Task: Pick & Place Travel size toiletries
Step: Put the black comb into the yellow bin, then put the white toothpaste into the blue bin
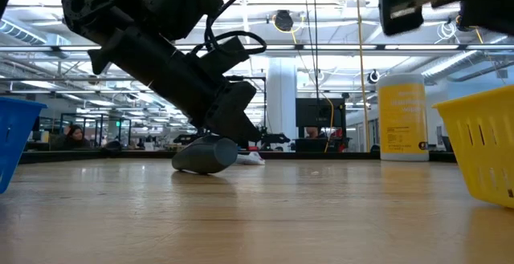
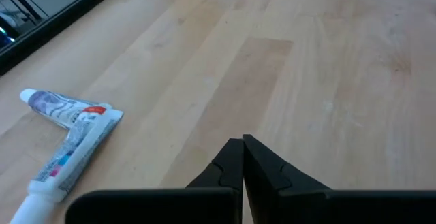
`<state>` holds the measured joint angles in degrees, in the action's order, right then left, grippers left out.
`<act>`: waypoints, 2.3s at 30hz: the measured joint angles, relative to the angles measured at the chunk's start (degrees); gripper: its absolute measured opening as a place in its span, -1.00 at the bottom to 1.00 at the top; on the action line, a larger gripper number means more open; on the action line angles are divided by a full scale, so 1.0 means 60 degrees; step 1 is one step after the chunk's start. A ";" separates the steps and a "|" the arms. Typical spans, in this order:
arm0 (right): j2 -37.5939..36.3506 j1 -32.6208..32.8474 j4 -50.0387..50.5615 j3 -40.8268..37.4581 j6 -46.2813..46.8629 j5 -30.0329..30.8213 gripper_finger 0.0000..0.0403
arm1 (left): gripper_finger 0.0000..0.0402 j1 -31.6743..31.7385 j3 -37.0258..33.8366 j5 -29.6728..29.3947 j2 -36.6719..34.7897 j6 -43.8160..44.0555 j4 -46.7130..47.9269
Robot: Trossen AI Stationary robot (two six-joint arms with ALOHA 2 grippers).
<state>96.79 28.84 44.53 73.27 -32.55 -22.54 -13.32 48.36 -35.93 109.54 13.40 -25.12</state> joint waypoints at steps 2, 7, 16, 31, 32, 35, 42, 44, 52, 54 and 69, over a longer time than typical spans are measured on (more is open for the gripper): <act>0.0012 0.0000 -0.0382 -0.0263 0.0068 -0.0015 -0.89 | -0.93 -0.0029 0.0000 0.0001 0.0000 0.0075 0.0007; 0.0003 0.0087 -0.1676 -0.0882 0.0788 0.0080 -0.75 | -0.89 -0.0033 0.0004 0.0001 0.0000 0.0129 0.0011; -0.1369 -0.0168 -0.2974 -0.1234 0.3036 0.1537 -0.23 | -0.88 -0.0067 0.0007 -0.0021 -0.0052 -0.0063 -0.0017; -0.0426 -0.1503 -1.9517 -0.8410 0.5313 0.6756 -0.22 | -0.84 0.0549 0.0030 0.1643 -0.4379 -0.0692 0.3913; -0.0205 -0.1682 -1.9726 -0.8388 0.5282 0.6786 -0.22 | -0.80 0.0898 0.0040 0.2094 -0.4349 -0.0669 0.4252; 0.0776 -0.2233 -1.9721 -0.7888 0.5536 0.6777 -0.19 | -0.63 0.1928 0.0007 0.3103 -0.4160 -0.0682 0.5433; 0.2914 -0.3148 -1.9817 -0.6868 0.5370 0.7603 -0.17 | -0.07 0.3386 0.0026 0.4555 -0.3135 -0.0526 0.5681; 0.3328 -0.3422 -1.9828 -0.6749 0.5325 0.7801 -0.18 | 0.05 0.3622 0.0016 0.4339 -0.2755 -0.0494 0.4962; 0.3703 -0.3952 -1.9998 -0.7072 0.5997 0.7731 -0.23 | 0.24 0.4385 0.0055 0.4213 -0.0754 -0.0994 0.2155; 0.3636 -0.3960 -2.0038 -0.7146 0.5966 0.7746 -0.23 | 0.23 0.4578 0.0107 0.4077 -0.0290 -0.0804 0.1923; 0.3640 -0.3916 -1.9913 -0.7176 0.6096 0.7715 -0.23 | -0.79 0.4336 0.0181 0.5006 -0.2686 -0.0124 0.5589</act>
<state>118.63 5.34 -74.95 30.21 4.03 23.76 12.69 49.44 -5.89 93.42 12.66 8.41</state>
